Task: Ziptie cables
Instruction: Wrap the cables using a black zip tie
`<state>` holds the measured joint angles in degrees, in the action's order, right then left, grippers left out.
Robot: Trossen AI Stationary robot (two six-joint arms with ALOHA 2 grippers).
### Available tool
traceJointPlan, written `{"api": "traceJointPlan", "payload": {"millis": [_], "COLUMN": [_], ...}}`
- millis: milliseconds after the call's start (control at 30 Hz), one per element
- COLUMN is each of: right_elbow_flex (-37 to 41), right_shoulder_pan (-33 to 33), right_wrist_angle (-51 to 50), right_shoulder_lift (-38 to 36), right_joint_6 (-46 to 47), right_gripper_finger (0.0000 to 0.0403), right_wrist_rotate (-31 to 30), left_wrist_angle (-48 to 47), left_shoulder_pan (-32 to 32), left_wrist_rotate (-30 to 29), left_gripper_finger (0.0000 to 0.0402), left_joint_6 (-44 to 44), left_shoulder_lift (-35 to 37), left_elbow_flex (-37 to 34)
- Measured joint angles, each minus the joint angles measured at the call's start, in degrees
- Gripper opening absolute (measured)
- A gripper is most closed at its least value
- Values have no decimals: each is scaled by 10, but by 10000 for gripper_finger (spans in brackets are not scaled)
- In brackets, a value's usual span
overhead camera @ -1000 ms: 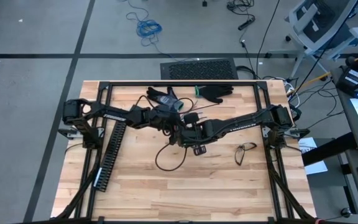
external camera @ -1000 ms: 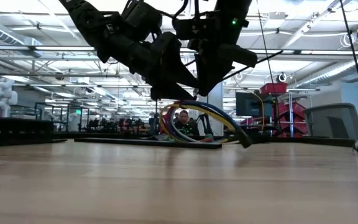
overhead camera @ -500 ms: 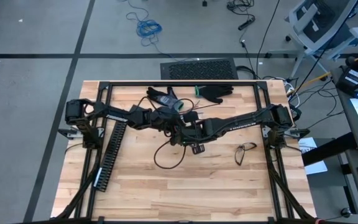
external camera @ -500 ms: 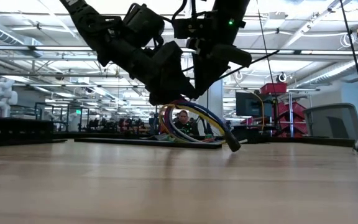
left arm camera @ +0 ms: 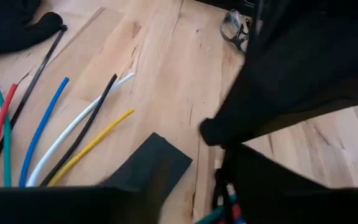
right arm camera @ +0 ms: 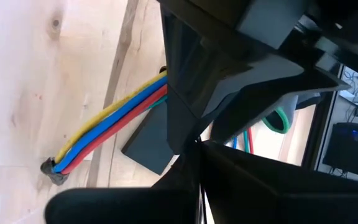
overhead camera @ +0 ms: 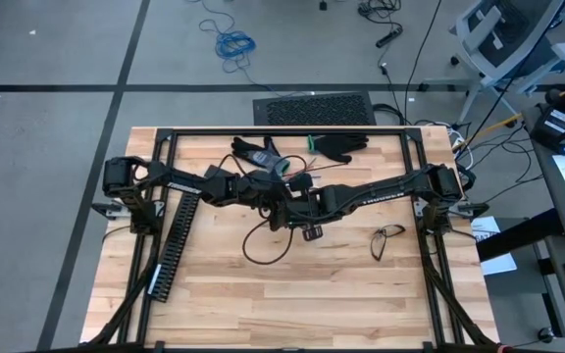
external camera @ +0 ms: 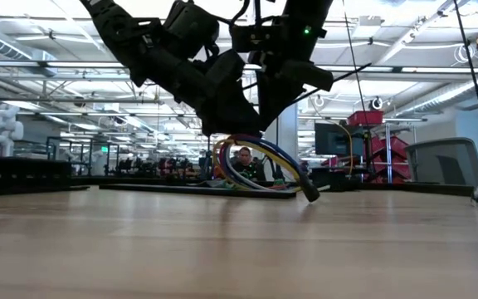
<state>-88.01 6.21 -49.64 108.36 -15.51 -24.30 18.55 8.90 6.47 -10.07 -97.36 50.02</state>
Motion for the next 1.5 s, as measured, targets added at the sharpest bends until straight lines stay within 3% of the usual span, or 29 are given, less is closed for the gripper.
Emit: {"api": "traceJointPlan", "payload": {"millis": [100, 167, 533, 1100, 1300, 1500], "right_elbow_flex": [0, 0, 0, 0, 0, 0], "right_shoulder_pan": [-1, -1, -21, -38, -46, -48], "right_wrist_angle": [1, 1, -7, -37, -37, -42], "right_shoulder_lift": [0, 0, -1, -1, -4, -6], "right_joint_6": [0, 3, 71, 109, 115, 119], "right_gripper_finger": [0, 0, 0, 0, 0, 1], "right_wrist_rotate": [-2, -2, 15, -5, -11, 33], "left_wrist_angle": [1, 1, -25, -150, -144, -133], "left_shoulder_pan": [-1, -3, -23, -43, -44, -34], "left_wrist_rotate": [4, 4, -11, 8, -1, -2], "left_gripper_finger": [48, 18, 3, 0, 1, 1], "left_joint_6": [-1, -5, -16, -16, -16, -14], "left_shoulder_lift": [0, 0, 1, 3, 9, 7], "left_elbow_flex": [0, 0, 3, 3, -1, 8]}}
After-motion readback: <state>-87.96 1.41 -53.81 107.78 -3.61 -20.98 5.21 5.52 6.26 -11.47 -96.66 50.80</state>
